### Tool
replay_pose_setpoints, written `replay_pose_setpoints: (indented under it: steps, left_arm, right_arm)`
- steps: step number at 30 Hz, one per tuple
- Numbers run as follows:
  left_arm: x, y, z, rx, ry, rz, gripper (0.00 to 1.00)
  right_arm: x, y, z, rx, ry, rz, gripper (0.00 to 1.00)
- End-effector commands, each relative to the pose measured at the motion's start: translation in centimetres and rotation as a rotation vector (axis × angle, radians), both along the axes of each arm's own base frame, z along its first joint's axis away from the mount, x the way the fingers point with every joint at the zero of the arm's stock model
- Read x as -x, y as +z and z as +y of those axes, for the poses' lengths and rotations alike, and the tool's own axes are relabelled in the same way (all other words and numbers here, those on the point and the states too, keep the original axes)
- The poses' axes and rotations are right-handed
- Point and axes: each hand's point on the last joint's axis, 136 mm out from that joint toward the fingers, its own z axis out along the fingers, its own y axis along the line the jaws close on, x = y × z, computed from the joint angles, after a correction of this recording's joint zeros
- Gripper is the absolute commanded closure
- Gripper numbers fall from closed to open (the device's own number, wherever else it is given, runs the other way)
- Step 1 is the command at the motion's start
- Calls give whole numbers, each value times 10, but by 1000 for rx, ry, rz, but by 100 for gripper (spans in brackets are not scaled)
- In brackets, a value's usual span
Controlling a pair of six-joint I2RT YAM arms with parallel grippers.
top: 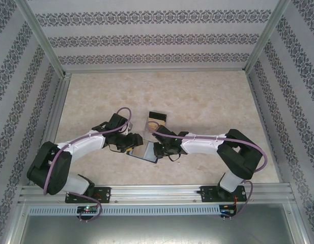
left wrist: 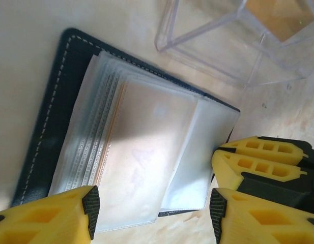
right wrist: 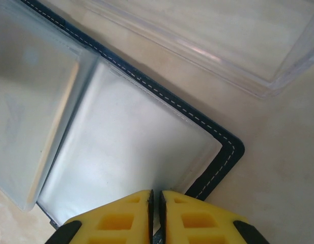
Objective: Take the credit cards out of the card holder
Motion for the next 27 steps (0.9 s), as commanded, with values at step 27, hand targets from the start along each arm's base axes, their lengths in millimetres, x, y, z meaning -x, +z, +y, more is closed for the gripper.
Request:
replay_pose_setpoints:
  steps: [27]
  left_arm:
    - [8, -13, -28, 98, -99, 62, 21]
  right_arm:
    - [16, -26, -9, 69, 9, 76, 84]
